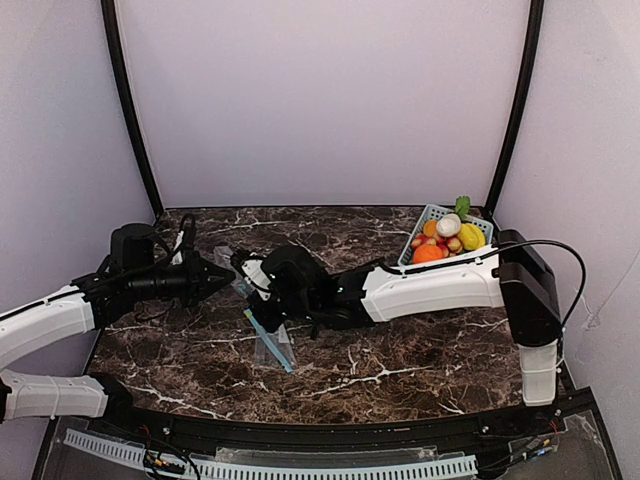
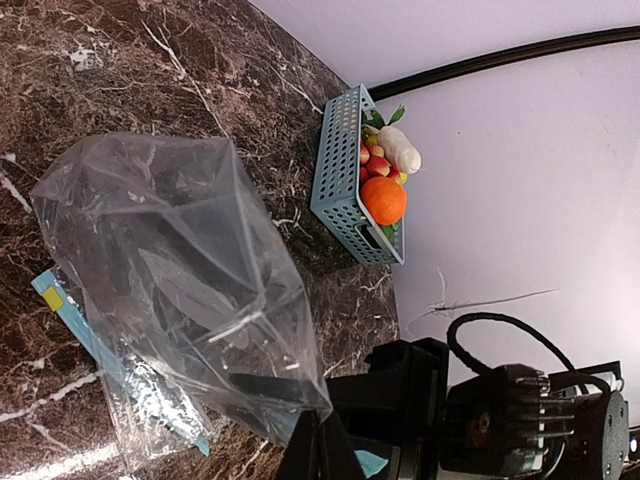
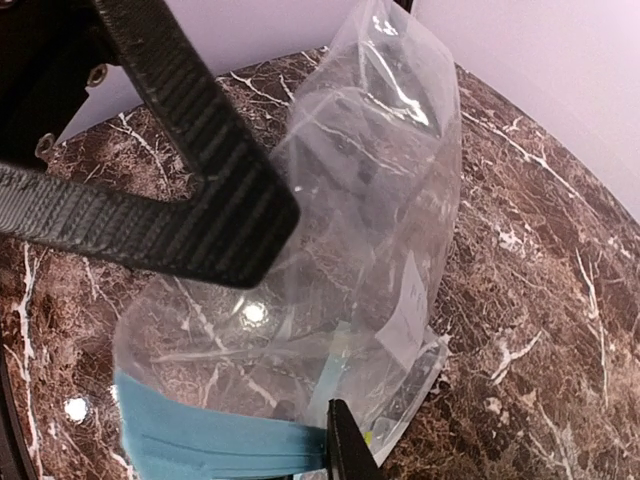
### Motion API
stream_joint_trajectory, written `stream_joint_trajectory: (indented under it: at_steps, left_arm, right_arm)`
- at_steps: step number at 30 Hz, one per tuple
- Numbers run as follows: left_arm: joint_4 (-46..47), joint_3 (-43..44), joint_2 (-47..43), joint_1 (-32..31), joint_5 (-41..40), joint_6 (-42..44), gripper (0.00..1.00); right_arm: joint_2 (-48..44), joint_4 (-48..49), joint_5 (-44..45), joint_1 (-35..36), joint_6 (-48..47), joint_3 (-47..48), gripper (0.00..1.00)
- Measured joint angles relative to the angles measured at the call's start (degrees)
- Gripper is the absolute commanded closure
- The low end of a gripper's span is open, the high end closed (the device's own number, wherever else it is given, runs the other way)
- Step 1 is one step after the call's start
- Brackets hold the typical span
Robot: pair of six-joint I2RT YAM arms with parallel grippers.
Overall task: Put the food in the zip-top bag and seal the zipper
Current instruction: Pass from the left arm to the right
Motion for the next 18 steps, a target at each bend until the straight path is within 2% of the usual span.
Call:
stream_joint_trajectory:
  at_steps: [1,3,5,6,7,8,9,11,13,18]
  left_arm:
    - [-0.1,0.0,0.0,0.0,0.0,0.2,0.99]
    - [-0.1,0.0,0.0,0.0,-0.2,0.7,0.99]
    - [-0.5,0.2,0.1,0.0,-0.2,1.8,0.94]
    - [-1.6,0.8,0.3,0.0,-0.2,2.5,0.84]
    - [-2.0,1.2,0.5,0.0,-0.2,3.5,0.69]
    - [-3.2,2.1,0.7,0.0,-0.3,4.6,0.61]
    - [-4.2,2.8,0.9,0.0,-0.4,6.3,0.48]
    - [-7.6,4.9,0.9,0.0,-1.1,11.1,0.39]
    - [-12.7,8.4,1.0,0.0,-3.7,17.2,0.35]
    - [-23.2,15.9,-0.1,0.0,-12.7,33.4,0.33]
  right_arm:
    - [0.0,-0.1,0.2,0.0,0.2,0.0,1.00]
    - [0.0,-0.2,0.5,0.0,0.2,0.0,1.00]
    - [-0.1,-0.2,0.7,0.0,0.9,0.0,1.00]
    - [-0.1,-0.2,0.8,0.0,1.2,0.0,1.00]
    - [-0.3,-0.4,0.8,0.0,1.6,-0.1,1.00]
    - [-0.6,-0.7,0.8,0.0,1.9,-0.2,1.00]
    - [-0.9,-1.1,0.8,0.0,2.5,-0.3,1.00]
    - [-2.1,-2.4,0.8,-0.2,3.6,-0.6,1.00]
    - [-3.9,-4.8,0.5,-0.5,5.4,-0.6,1.00]
    - [-10.6,-11.3,-2.3,-2.9,10.9,-1.1,1.00]
